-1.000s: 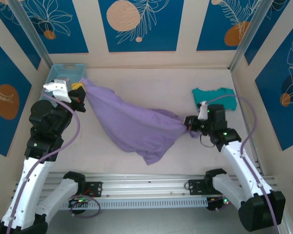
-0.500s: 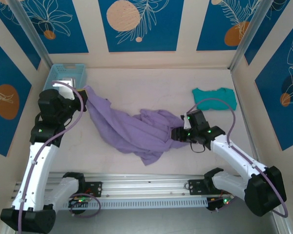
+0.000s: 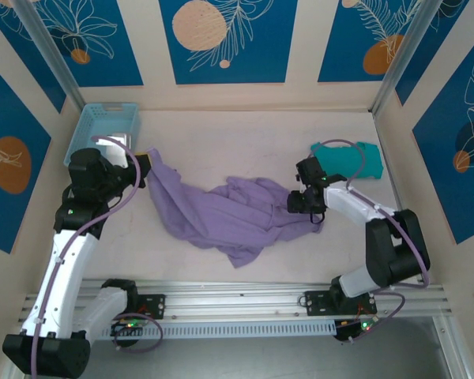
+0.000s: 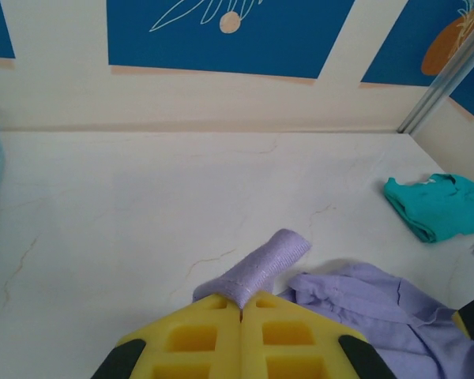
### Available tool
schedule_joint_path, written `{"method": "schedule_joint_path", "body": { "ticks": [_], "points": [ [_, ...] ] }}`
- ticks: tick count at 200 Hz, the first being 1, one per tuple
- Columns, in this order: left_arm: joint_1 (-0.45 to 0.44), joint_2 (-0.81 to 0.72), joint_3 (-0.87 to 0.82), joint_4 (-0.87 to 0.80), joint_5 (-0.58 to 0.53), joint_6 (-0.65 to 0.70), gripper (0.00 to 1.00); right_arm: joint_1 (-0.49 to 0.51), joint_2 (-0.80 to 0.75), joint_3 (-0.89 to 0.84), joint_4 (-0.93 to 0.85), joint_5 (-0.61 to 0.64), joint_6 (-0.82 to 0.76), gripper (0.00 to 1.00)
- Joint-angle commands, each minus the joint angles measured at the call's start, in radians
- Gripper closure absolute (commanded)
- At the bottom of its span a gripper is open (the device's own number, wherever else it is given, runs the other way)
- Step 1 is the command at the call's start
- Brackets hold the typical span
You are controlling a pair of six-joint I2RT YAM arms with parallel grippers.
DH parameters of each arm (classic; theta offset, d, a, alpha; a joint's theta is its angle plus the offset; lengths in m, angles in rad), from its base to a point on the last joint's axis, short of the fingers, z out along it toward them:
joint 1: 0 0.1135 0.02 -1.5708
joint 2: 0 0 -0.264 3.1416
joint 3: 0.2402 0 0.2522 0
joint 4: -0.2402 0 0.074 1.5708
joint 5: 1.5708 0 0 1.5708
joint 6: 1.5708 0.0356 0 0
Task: Fold the inside-out t-shirt
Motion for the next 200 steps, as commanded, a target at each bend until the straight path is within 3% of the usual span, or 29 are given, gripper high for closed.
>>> {"method": "schedule_joint_path", "body": {
  "ticks": [1, 28, 68, 84, 141, 165, 200],
  "points": [
    [0.012, 0.002, -0.005, 0.035, 0.045, -0.013, 1.00, 0.066, 0.049, 0.054, -0.057, 0.092, -0.062, 0.41],
    [0.012, 0.005, -0.011, 0.045, 0.058, -0.017, 1.00, 0.135, 0.129, 0.107, -0.083, 0.178, -0.086, 0.34],
    [0.012, -0.001, -0.014, 0.043, 0.058, -0.012, 1.00, 0.142, 0.249, 0.174, -0.086, 0.218, -0.130, 0.37],
    [0.012, -0.001, -0.015, 0.046, 0.062, -0.012, 1.00, 0.149, 0.273, 0.192, -0.074, 0.229, -0.151, 0.45],
    [0.015, 0.000, -0.010, 0.044, 0.032, -0.017, 1.00, 0.140, 0.219, 0.214, -0.030, 0.253, -0.194, 0.99],
    [0.025, 0.008, 0.025, 0.014, -0.018, -0.018, 1.00, 0.122, 0.095, 0.207, -0.022, 0.209, -0.183, 1.00],
    [0.081, 0.051, 0.141, 0.002, -0.066, -0.035, 1.00, 0.037, -0.152, 0.209, -0.015, 0.001, -0.142, 1.00]
  ]
}}
